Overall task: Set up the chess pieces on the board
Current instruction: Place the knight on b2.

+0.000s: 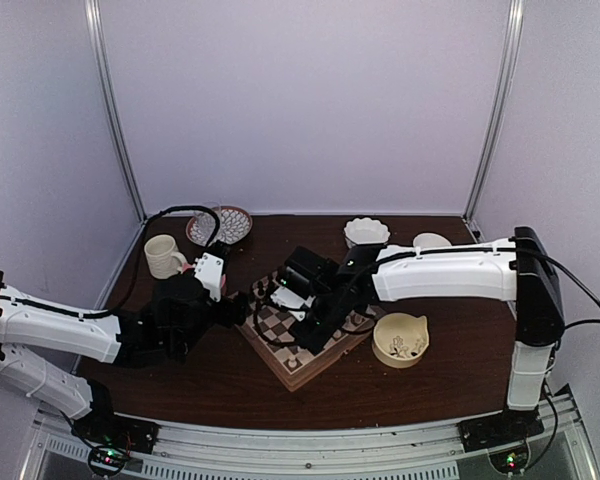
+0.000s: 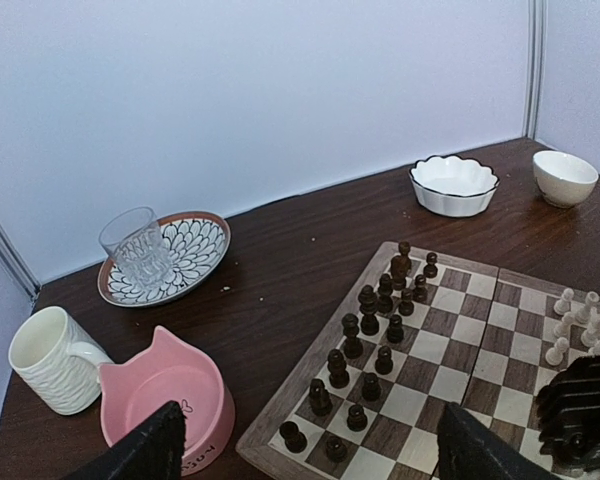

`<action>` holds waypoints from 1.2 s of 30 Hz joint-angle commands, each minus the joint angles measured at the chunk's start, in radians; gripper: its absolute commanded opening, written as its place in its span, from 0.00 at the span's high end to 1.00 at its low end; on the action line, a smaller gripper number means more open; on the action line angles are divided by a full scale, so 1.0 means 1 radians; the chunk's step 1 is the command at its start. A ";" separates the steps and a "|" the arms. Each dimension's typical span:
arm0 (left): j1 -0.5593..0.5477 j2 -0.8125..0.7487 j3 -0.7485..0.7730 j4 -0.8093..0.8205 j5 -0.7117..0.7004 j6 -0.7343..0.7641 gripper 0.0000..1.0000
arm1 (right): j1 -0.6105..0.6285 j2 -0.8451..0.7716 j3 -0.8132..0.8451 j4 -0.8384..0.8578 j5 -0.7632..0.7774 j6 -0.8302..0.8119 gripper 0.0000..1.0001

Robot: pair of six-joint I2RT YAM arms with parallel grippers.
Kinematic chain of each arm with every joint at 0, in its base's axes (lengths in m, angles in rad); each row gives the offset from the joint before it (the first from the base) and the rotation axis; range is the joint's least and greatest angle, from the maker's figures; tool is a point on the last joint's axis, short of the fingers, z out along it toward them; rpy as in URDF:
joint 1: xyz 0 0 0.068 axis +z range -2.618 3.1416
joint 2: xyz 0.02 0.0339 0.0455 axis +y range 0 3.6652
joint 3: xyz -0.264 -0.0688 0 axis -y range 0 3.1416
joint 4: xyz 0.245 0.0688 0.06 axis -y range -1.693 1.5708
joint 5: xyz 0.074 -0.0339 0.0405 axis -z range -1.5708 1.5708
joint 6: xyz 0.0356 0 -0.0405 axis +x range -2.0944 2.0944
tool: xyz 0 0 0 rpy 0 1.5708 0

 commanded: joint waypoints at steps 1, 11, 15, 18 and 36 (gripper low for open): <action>0.004 -0.003 0.002 0.014 -0.006 -0.006 0.13 | 0.012 0.038 0.035 -0.029 0.039 -0.013 1.00; 0.004 0.002 0.004 0.017 -0.003 -0.006 0.13 | 0.014 0.065 0.049 -0.041 0.041 -0.017 1.00; 0.004 0.002 0.003 0.019 -0.002 -0.007 0.13 | 0.015 0.071 0.051 -0.043 0.043 -0.017 1.00; 0.004 0.000 0.003 0.019 -0.002 -0.006 0.13 | 0.016 0.075 0.052 -0.043 0.042 -0.020 1.00; 0.004 -0.002 0.001 0.022 0.006 -0.007 0.14 | 0.020 0.094 0.064 -0.055 0.047 -0.023 0.96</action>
